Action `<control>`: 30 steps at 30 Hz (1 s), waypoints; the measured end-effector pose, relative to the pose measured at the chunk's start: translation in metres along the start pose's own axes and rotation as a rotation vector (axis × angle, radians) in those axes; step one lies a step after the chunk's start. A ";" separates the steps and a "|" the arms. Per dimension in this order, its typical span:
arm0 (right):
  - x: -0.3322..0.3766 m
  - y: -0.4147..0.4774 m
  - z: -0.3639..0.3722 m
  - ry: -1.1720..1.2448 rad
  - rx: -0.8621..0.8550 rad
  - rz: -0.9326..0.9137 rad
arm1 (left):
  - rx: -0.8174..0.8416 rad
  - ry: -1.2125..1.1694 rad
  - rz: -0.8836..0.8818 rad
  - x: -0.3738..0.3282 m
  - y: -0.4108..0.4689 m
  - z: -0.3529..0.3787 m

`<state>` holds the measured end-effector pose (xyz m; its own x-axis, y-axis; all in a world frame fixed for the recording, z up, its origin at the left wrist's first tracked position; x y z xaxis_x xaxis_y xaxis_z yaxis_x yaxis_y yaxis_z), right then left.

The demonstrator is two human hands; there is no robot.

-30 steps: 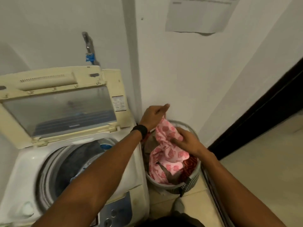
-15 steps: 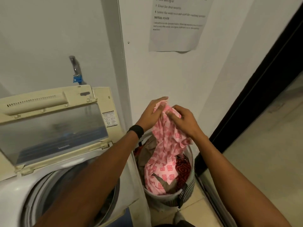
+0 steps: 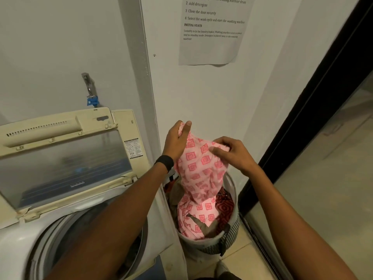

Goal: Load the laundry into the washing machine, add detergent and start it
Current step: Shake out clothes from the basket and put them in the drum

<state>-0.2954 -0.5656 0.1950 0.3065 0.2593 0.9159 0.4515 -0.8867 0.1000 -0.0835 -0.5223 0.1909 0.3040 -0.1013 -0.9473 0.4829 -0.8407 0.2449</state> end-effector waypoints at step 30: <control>-0.032 -0.018 0.083 -0.027 0.210 0.183 | -0.131 -0.270 -0.086 -0.027 -0.001 0.003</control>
<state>-0.2442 -0.5257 0.1321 0.4195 0.1144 0.9005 0.5493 -0.8218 -0.1515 -0.0948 -0.5203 0.2154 0.0369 -0.1849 -0.9821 0.6043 -0.7786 0.1693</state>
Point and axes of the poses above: each hand's wrist, its own y-axis towards the middle knuckle, its own z-axis out of the palm, x = y × z, the point moved 4 cm from there along y, towards the middle knuckle, and after that the axes turned 5 degrees about -x, right-handed, at the moved point
